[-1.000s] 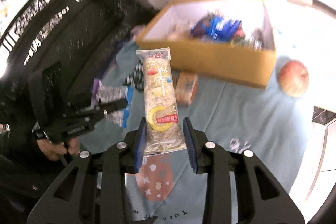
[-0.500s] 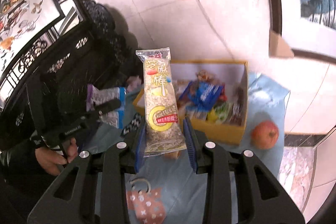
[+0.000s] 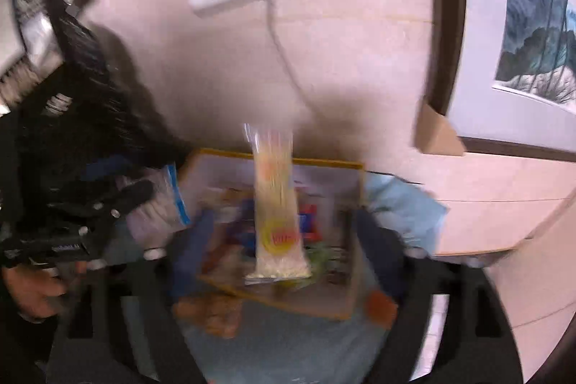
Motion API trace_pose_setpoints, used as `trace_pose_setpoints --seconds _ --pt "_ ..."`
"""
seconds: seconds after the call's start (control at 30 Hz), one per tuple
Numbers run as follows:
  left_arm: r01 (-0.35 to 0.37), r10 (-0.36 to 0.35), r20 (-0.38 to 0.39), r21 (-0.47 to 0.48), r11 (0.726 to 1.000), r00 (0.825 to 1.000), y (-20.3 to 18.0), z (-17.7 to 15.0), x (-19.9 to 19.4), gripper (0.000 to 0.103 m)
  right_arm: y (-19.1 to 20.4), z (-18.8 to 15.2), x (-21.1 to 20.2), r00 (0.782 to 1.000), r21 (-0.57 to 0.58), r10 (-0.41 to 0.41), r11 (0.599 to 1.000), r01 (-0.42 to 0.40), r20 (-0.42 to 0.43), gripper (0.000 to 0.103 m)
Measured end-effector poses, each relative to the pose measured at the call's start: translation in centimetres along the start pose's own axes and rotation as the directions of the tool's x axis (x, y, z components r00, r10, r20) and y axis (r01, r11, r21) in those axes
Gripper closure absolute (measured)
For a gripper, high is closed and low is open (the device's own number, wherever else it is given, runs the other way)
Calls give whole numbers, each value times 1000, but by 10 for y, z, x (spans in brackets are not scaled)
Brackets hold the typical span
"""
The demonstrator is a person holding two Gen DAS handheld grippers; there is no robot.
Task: Organize snacks
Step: 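Carry the white-purple bag and cereal bar over the yellow box and release both, then grasp the clear taped bread pack with the left tool while the right tool grasps the orange cracker pack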
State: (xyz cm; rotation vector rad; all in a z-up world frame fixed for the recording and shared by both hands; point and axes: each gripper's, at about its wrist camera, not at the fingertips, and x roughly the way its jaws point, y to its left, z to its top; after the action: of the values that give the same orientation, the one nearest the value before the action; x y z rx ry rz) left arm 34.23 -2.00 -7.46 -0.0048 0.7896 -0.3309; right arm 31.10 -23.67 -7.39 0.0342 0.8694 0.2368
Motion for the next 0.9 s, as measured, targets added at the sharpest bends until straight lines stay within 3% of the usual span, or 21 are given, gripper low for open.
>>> trace_pose_setpoints --seconds 0.03,0.3,0.47,0.63,0.9 --pt "-11 10 -37 -12 1000 999 6 -8 8 2 -2 -7 4 1000 9 7 1000 -7 -11 20" --pt "8 -13 -42 -113 994 999 37 -65 -1 2 -6 -55 11 997 29 45 999 -43 -66 20" --pt "-9 4 -55 -98 995 999 37 -93 -10 2 11 -72 6 994 13 61 998 -60 -88 20" --pt "-10 -4 -115 -122 992 993 39 -136 -11 2 32 -93 3 988 5 97 995 -97 -118 20" --pt "-74 60 -146 -91 993 987 31 -178 -27 2 50 -131 -2 982 30 126 992 -123 -140 20"
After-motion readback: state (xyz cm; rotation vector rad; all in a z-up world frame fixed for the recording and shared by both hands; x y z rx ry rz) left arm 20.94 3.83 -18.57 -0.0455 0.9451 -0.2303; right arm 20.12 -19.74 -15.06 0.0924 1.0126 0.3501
